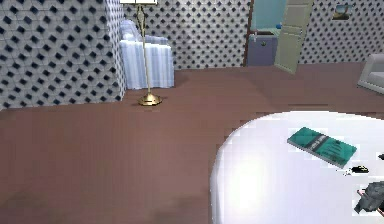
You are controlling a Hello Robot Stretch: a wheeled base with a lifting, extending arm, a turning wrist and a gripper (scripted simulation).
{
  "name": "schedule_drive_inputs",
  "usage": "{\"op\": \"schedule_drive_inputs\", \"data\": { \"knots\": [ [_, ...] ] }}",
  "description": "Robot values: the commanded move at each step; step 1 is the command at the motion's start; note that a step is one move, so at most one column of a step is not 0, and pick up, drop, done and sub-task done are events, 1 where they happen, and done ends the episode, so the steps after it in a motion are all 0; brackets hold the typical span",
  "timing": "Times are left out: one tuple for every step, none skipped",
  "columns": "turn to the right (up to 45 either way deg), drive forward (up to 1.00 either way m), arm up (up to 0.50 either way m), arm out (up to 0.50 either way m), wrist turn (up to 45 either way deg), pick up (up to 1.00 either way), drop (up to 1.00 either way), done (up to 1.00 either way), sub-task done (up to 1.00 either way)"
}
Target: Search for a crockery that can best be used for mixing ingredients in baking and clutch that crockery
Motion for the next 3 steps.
{"op": "schedule_drive_inputs", "data": {
  "knots": [
    [0.0, 0.00, 0.00, 0.00, 45.0, 0.00, 0.00, 0.00, 0.00],
    [0.0, 0.00, 0.00, 0.00, 45.0, 0.00, 0.00, 0.00, 0.00],
    [0.0, 0.00, 0.00, 0.00, 3.0, 0.00, 0.00, 0.00, 0.00]
  ]
}}
